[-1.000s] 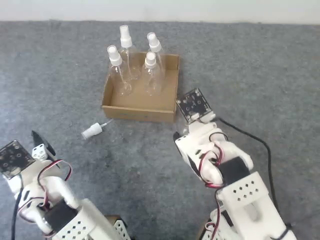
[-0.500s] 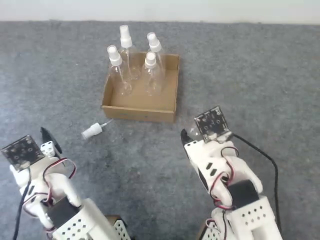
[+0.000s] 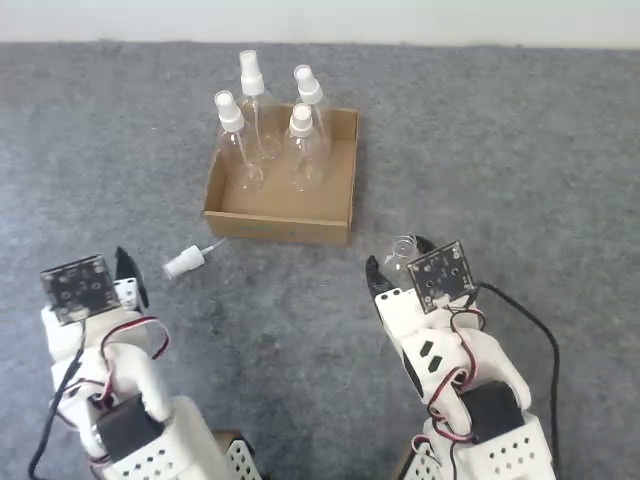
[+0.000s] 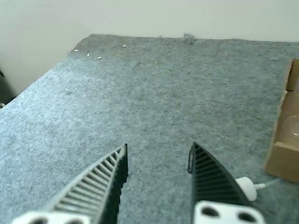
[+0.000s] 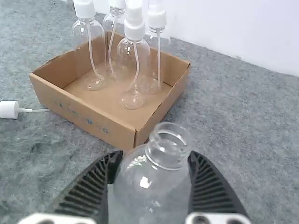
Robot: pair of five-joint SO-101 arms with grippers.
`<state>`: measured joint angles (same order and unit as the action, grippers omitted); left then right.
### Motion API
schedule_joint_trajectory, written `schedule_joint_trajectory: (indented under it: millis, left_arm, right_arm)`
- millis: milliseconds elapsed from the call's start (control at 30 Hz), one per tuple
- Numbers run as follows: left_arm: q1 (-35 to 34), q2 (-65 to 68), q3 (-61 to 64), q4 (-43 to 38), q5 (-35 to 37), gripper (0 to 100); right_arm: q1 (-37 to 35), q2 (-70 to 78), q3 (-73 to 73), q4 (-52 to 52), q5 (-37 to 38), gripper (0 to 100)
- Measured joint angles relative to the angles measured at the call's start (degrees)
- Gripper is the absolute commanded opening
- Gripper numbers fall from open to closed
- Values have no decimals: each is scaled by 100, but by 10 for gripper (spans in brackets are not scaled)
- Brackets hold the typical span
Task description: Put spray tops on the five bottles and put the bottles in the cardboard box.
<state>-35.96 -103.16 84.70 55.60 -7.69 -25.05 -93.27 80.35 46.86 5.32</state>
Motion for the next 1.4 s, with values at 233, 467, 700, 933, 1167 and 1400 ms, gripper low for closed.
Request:
schedule_joint_trajectory:
  millis: [233, 467, 700, 933, 1167, 1400]
  left_arm:
    - [484, 0, -527, 510, -299, 205]
    - [879, 0, -1099, 1231, -730, 203]
    - [932, 475, -1635, 1363, -976, 203]
    - [932, 2629, -2734, 1363, -1178, 205]
    - [1134, 4369, -3429, 1363, -1477, 207]
    - [1512, 5864, -4000, 1363, -1547, 207]
  right_arm:
    - [0, 0, 53, 0, 0, 86]
    - [0, 0, 53, 0, 0, 86]
    - [0, 0, 53, 0, 0, 86]
    - [0, 0, 53, 0, 0, 86]
    - [0, 0, 53, 0, 0, 88]
    - [0, 0, 53, 0, 0, 88]
